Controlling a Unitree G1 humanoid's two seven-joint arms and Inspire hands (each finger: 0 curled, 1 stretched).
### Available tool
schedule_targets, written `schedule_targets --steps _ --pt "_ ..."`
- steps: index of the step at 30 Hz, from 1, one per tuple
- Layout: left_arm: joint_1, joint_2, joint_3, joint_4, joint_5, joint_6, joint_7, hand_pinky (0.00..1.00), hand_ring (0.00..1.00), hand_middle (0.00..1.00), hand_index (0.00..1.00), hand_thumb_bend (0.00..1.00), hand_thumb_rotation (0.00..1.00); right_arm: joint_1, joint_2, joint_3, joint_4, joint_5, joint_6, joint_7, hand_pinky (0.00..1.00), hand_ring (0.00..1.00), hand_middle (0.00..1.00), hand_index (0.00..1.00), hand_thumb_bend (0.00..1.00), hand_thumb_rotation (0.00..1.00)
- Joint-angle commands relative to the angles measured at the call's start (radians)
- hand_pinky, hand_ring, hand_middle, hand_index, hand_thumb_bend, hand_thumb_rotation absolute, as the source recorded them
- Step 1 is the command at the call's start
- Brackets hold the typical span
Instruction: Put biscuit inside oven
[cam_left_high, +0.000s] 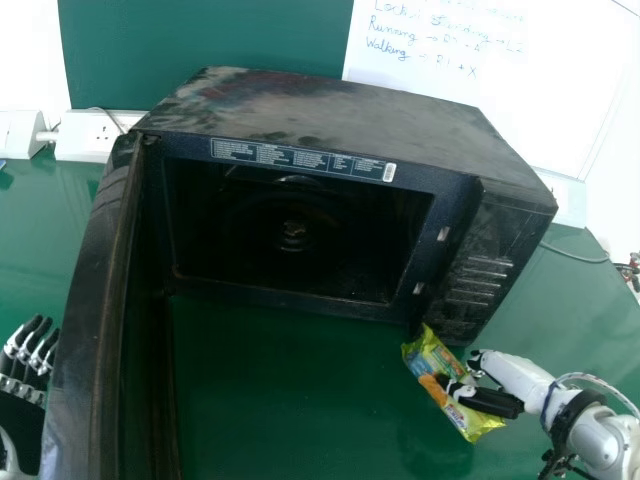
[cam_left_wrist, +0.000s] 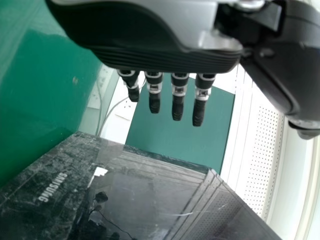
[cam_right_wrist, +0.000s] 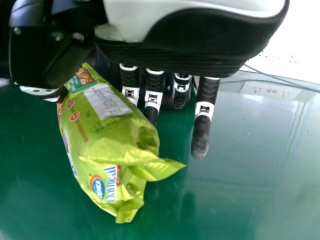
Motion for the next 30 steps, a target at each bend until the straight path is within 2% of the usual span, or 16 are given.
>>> schedule_targets --steps 1,3,9,12,18,23,28,30 --pt "0.001 0.001 0.004 -0.002 -0.006 0.003 -0.011 0.70 0.78 0.83 0.91 0.88 0.91 -0.020 0.012 -0.018 0.030 0.053 -0.018 0.002 0.27 0.43 0.53 0.54 0.50 0.00" --pt "0.000 0.001 0.008 -0.002 0.002 0.004 -0.009 0.65 0.76 0.82 0.90 0.91 0.93 -0.026 0.020 -0.029 0.054 0.113 -0.033 0.006 0.27 0.43 0.53 0.54 0.50 0.00" --pt "-0.006 0.000 0.015 0.008 0.002 -0.001 -0.023 0.69 0.82 0.87 0.90 0.88 0.98 -0.053 0.043 -0.068 0.124 0.328 -0.033 0.073 0.27 0.43 0.53 0.53 0.50 0.00" --pt "-0.010 -0.001 0.015 0.010 0.003 -0.004 -0.028 0.72 0.84 0.88 0.90 0.85 0.98 -0.070 0.059 -0.083 0.135 0.439 0.026 0.118 0.27 0.43 0.53 0.53 0.50 0.00" --pt "-0.009 -0.004 0.014 0.002 0.010 0.009 -0.016 0.82 0.90 0.93 0.93 0.81 0.95 -0.101 0.100 -0.112 0.092 0.649 0.246 0.163 0.26 0.43 0.53 0.52 0.50 0.00" --pt "0.000 -0.007 0.007 -0.020 0.018 0.025 0.005 0.89 0.91 0.94 0.93 0.87 0.98 -0.117 0.132 -0.093 0.028 0.696 0.349 0.129 0.26 0.43 0.53 0.51 0.50 0.00" --pt "0.004 -0.009 0.003 -0.030 0.017 0.029 -0.001 0.90 0.92 0.95 0.94 0.81 0.99 -0.155 0.154 -0.050 0.016 0.697 0.329 0.143 0.27 0.43 0.53 0.52 0.50 0.00" --pt "-0.004 -0.006 0.005 -0.010 0.013 0.007 -0.029 0.90 0.92 0.95 0.94 0.80 0.98 -0.170 0.158 -0.036 0.008 0.692 0.322 0.143 0.27 0.43 0.53 0.54 0.50 0.00"
